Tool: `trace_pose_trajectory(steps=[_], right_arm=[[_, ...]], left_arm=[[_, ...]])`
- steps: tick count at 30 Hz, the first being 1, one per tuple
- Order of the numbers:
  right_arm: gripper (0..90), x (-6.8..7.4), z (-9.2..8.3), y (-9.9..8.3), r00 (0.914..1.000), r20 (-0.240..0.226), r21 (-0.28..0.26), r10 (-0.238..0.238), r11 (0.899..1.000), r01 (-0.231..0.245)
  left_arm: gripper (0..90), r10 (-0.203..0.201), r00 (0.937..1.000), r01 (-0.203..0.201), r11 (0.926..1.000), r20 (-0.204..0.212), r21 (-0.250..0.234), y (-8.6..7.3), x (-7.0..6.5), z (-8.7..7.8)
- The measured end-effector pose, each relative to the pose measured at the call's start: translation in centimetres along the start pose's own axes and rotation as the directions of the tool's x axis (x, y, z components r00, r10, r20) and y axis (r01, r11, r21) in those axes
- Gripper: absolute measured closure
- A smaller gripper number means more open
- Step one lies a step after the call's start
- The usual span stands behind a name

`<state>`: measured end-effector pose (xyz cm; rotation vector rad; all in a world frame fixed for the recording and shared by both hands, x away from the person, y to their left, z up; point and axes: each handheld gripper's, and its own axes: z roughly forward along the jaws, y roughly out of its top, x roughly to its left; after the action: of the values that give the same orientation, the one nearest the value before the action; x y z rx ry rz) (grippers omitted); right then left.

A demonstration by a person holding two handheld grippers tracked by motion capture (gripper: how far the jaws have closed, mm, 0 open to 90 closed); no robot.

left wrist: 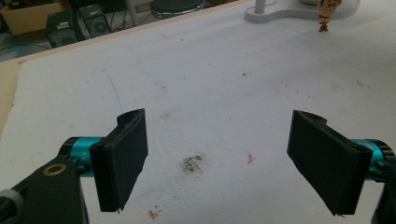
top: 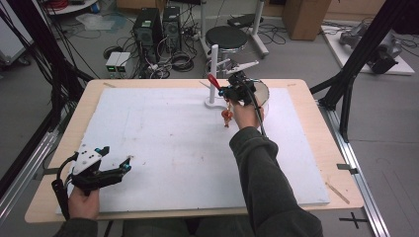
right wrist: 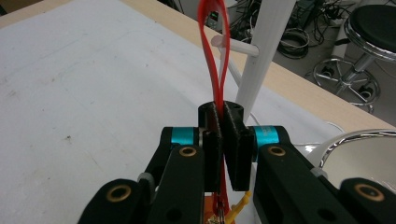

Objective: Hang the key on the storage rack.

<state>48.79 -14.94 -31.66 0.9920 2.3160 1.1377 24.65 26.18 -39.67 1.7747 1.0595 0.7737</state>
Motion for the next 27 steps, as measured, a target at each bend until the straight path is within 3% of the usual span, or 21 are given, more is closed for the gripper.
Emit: trace_pose_trajectory(steps=[18, 27], right_arm=[[86.7, 0.4, 0.6, -0.1, 0.9993, 0.030, 0.044, -0.021, 0.999, 0.019], [86.7, 0.2, 1.2, -0.2, 0.9992, 0.038, 0.067, -0.010, 0.998, 0.007]], left_arm=[[20.7, 0.002, 1.0000, -0.002, 1.0000, -0.003, -0.003, 0.0, 0.0, 0.0], [20.7, 0.001, 1.0000, -0.001, 1.0000, -0.003, -0.002, 0.0, 0.0, 0.0]])
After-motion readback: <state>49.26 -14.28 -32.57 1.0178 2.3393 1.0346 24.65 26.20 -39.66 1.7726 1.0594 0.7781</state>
